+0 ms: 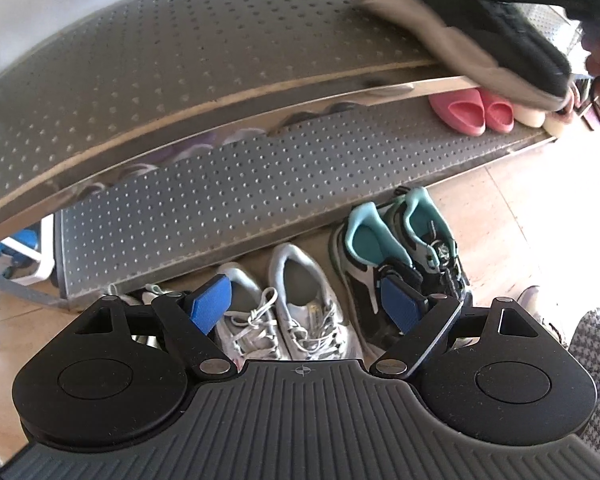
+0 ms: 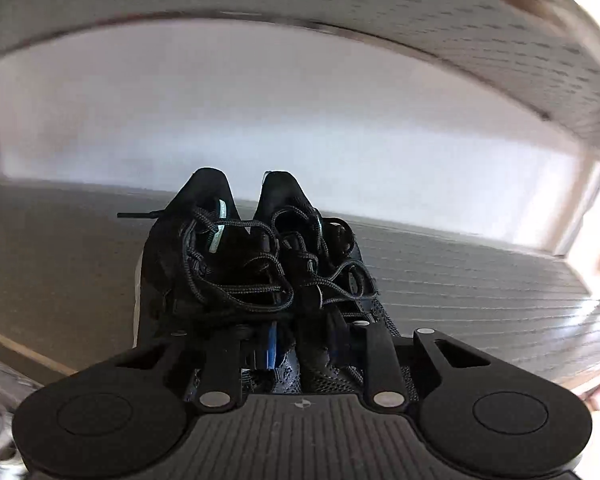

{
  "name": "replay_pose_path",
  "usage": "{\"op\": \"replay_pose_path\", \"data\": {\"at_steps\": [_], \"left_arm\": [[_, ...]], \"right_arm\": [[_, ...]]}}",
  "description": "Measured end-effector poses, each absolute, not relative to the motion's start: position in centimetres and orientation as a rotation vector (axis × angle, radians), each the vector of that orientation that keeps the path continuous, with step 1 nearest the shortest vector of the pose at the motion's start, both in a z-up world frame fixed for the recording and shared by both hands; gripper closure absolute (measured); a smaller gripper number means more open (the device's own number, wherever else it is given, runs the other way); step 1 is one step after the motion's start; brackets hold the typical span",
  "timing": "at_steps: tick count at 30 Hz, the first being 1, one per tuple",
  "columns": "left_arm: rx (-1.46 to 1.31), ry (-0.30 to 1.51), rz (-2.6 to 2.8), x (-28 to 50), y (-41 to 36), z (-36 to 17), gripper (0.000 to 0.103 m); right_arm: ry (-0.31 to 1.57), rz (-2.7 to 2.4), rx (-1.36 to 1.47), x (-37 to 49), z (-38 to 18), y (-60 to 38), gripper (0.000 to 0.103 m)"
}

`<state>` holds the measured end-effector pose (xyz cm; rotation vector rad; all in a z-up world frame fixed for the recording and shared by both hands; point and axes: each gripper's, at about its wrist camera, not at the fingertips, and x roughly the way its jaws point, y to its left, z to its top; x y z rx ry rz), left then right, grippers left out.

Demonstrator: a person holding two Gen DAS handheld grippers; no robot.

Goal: Organize scattered shoes
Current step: 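Set the black sneakers on the shelf and open the right tool, then lower the right tool to the purple slides and grasp both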

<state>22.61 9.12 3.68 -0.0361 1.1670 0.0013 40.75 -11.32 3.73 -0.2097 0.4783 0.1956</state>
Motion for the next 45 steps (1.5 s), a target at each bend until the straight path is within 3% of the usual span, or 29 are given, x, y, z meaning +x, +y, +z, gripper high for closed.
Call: {"op": "replay_pose_path", "data": {"at_steps": [6,15,17,19,22,28,29,31,33,34,36,42,44,45], "left_arm": [[-0.025,1.157,-0.03,22.7,8.3,4.1,0.016],[-0.035,1.195,0.01,22.5,10.3,3.2,0.016],[-0.029,1.205,0.03,22.4,10.9,3.0,0.016],[-0.026,1.205,0.048,22.4,11.5,3.1,0.016],[-0.029,1.185,0.075,22.4,12.6,4.1,0.016],[-0.063,1.151,0.12,21.3,15.4,6.4,0.016],[-0.075,1.15,0.126,21.0,15.9,6.7,0.016],[-0.091,1.146,0.133,20.4,16.8,7.2,0.016],[-0.108,1.137,0.14,19.5,17.9,7.9,0.016],[-0.113,1.131,0.142,19.1,18.3,8.3,0.016],[-0.129,1.121,0.14,18.4,19.2,9.0,0.015],[-0.166,1.097,0.138,16.7,21.5,10.4,0.014],[-0.169,1.099,0.146,16.4,22.1,10.4,0.014],[-0.172,1.103,0.148,16.4,22.4,10.4,0.014]], "right_arm": [[0.442,0.023,-0.159,45.0,2.4,-16.7,0.079],[0.276,-0.067,-0.207,47.9,-0.5,-15.9,0.074],[0.262,-0.102,-0.206,47.7,-0.4,-15.5,0.068],[0.269,-0.121,-0.217,47.3,-0.3,-15.2,0.045],[0.288,-0.125,-0.278,45.3,1.0,-14.4,0.023],[0.408,-0.061,-0.296,39.1,5.5,-13.0,0.02],[0.477,0.026,-0.226,36.3,5.9,-12.5,0.021],[0.619,0.179,-0.131,31.5,5.0,-11.0,0.039],[0.765,0.312,-0.082,27.4,2.4,-9.1,0.05],[0.837,0.38,-0.057,25.4,1.2,-8.2,0.063],[1.008,0.482,-0.005,21.2,-2.9,-5.7,0.074],[1.582,0.635,0.0,9.7,-17.8,4.1,0.065],[1.655,0.66,-0.019,8.5,-19.4,6.1,0.051],[1.722,0.654,-0.046,7.7,-21.1,8.3,0.038]]}}
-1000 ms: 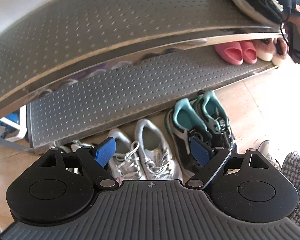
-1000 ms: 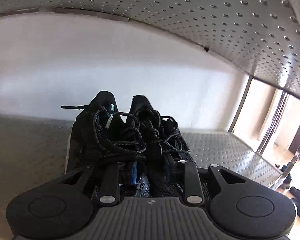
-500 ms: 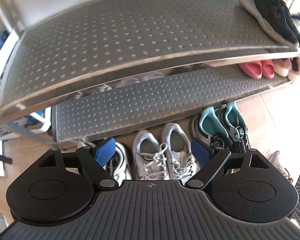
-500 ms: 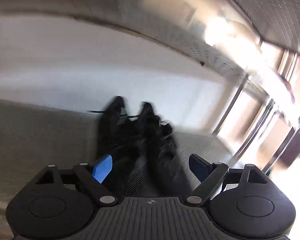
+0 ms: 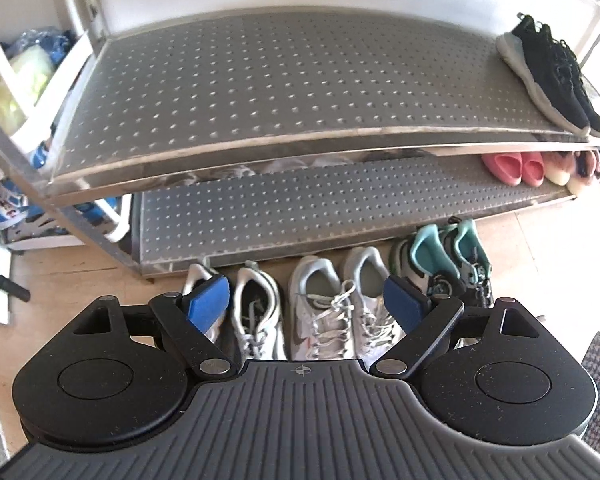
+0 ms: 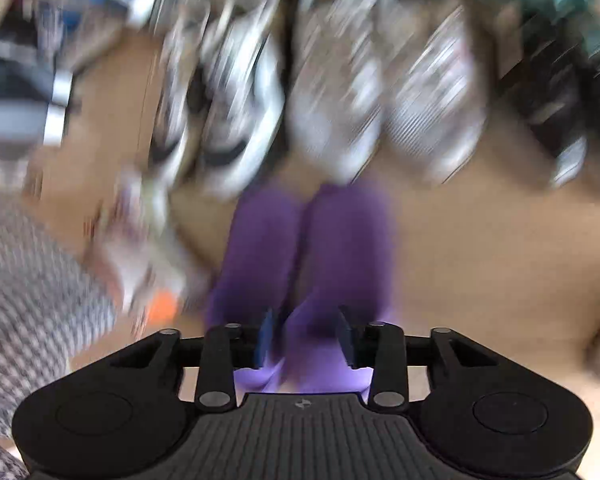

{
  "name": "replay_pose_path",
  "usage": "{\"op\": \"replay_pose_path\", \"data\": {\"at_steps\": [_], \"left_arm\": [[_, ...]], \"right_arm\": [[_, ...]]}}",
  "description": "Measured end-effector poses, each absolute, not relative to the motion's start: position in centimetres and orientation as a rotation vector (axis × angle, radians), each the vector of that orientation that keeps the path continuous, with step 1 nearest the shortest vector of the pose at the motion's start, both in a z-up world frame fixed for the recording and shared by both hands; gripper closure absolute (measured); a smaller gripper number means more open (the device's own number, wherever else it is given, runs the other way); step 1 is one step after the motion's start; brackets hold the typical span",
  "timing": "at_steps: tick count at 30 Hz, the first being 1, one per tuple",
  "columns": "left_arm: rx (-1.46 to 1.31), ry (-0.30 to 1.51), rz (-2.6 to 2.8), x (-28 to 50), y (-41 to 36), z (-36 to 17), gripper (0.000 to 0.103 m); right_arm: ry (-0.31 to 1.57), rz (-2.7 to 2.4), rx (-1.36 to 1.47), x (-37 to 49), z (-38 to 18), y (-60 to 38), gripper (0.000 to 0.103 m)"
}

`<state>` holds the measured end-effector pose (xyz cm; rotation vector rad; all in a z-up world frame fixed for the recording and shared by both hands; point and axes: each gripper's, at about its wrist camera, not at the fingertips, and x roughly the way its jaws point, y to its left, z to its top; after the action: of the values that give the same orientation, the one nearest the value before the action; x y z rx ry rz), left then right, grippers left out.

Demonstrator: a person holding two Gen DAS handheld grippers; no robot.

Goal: Organize scattered shoes
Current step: 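Lower the right tool to the purple slides and grasp both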

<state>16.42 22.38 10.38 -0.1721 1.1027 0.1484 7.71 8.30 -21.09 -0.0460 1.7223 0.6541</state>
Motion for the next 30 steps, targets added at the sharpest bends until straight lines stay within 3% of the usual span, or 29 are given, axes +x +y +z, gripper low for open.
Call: {"op": "replay_pose_path", "data": {"at_steps": [1,6,11,13,18,24,30], "left_arm": [[-0.176,1.106,0.151,16.4,22.6,10.4,0.014],[-0.192,1.099,0.161,16.5,23.5,10.7,0.014],[-0.194,1.096,0.159,17.1,23.8,10.8,0.014],[-0.198,1.097,0.156,17.2,24.0,10.9,0.014],[-0.189,1.103,0.152,17.4,23.6,10.8,0.014],[-0.177,1.105,0.141,17.5,23.1,10.7,0.014],[-0.163,1.115,0.146,17.7,22.6,10.2,0.014]], "right_arm": [[1.74,0.64,-0.054,7.6,-21.6,9.1,0.033],[1.848,0.629,-0.177,7.7,-25.4,15.2,0.042],[1.986,0.566,-0.294,6.0,-29.9,17.5,0.038],[2.023,0.547,-0.265,5.8,-30.8,16.7,0.034],[2.097,0.51,-0.146,4.5,-31.8,15.4,0.035],[2.074,0.451,-0.123,3.2,-32.3,15.5,0.036],[2.045,0.516,-0.369,-1.3,-34.2,17.6,0.04]]}}
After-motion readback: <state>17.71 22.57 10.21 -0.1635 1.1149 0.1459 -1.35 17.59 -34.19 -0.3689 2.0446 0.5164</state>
